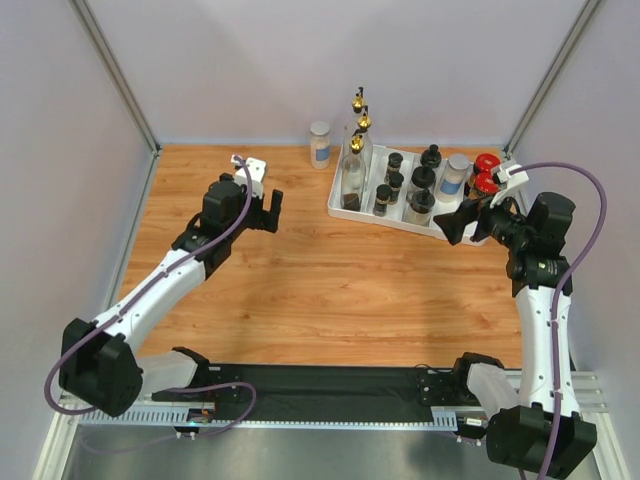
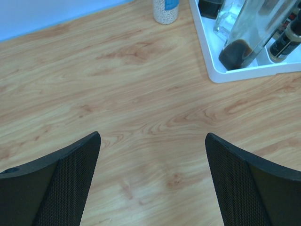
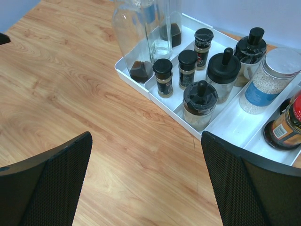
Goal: Organize the condiment bottles
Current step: Move the bottle to the center of the board, then pick up the bottle from the center of the board, then place the bottle in the storage box.
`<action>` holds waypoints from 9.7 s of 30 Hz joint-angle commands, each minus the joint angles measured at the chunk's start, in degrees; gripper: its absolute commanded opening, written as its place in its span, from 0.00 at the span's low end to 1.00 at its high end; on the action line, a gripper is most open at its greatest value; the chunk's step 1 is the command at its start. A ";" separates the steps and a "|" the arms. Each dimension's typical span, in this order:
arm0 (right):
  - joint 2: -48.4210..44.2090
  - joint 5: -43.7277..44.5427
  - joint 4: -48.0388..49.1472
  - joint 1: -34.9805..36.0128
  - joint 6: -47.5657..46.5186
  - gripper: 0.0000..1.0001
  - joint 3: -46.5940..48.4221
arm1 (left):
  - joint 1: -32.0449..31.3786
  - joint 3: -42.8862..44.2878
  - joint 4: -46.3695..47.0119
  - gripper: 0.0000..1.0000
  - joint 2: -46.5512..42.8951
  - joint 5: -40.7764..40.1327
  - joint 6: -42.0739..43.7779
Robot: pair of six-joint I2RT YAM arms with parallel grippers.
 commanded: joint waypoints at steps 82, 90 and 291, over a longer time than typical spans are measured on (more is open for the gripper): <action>1.61 2.76 -5.23 0.75 -6.42 1.00 4.06 | 3.31 34.56 49.02 0.16 54.36 7.58 -5.38; 0.73 2.85 -4.52 1.11 -7.03 1.00 3.35 | 1.03 10.18 50.26 0.15 32.76 11.53 -6.88; 35.26 27.46 -11.82 8.14 -27.34 0.04 32.09 | -6.80 -15.51 -21.81 1.00 -39.35 -7.80 3.23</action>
